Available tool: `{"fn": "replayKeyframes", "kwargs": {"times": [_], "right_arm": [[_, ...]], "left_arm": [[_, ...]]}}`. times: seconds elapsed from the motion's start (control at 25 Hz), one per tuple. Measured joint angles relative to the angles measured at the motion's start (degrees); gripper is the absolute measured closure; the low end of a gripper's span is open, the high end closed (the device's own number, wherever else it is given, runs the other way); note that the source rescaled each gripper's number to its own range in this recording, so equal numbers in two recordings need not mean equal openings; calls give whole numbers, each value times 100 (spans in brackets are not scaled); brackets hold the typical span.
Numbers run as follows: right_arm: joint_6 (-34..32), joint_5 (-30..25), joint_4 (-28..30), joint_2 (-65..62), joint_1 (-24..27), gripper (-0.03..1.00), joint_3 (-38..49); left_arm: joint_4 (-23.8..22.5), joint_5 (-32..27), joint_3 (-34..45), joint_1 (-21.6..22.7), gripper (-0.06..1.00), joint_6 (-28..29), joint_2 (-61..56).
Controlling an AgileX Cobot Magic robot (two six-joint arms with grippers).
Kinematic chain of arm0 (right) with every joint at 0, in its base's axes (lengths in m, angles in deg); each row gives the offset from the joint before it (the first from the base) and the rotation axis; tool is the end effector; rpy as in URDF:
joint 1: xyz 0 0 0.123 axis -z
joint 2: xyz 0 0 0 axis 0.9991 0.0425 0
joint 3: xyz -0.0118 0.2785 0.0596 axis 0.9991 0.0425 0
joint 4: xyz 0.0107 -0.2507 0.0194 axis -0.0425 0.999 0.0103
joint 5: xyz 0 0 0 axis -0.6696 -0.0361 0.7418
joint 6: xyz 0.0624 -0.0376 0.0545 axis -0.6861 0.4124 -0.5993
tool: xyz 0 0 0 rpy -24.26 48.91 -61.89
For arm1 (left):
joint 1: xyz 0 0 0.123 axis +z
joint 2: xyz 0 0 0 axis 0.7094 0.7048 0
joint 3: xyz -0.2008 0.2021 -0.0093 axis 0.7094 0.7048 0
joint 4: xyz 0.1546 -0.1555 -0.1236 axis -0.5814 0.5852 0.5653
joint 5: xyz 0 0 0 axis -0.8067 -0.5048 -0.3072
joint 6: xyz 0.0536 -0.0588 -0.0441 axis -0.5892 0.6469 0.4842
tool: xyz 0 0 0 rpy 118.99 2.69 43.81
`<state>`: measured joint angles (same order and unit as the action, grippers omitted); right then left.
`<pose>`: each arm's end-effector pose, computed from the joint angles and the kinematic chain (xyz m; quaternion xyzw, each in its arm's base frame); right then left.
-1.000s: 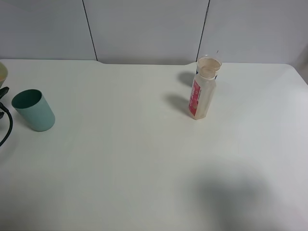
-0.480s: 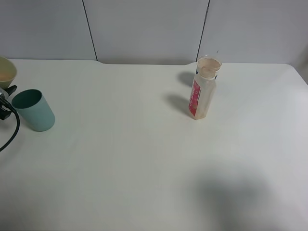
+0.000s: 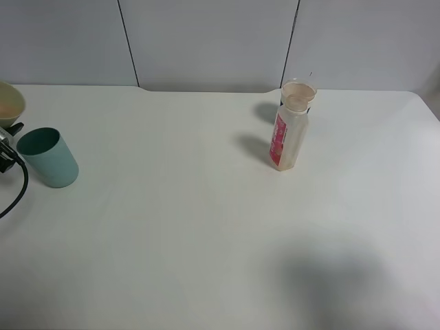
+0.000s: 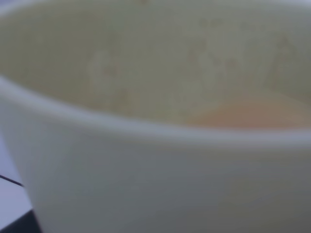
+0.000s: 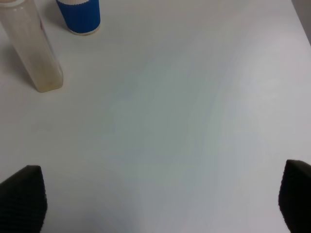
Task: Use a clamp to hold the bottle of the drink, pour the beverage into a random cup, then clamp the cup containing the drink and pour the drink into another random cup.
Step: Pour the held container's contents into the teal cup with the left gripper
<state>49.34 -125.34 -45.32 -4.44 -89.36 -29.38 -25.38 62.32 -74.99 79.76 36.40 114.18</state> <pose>-0.0044 -0.0036 0.2740 -0.0210 0.8563 -0.0195 0.5158 0.2530 0.0992 0.1360 0.3330 0.6917 0.1812 0.6147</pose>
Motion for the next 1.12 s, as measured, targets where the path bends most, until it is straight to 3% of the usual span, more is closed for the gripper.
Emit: {"fn": "replayKeyframes", "kwargs": {"times": [0.6,1.12], "right_arm": [[0,0,0,0,0,6,0],[0,0,0,0,0,6,0]], "left_arm": [[236,0,0,0,92,-252,0],[169,0,0,0,92,-484,0]]}}
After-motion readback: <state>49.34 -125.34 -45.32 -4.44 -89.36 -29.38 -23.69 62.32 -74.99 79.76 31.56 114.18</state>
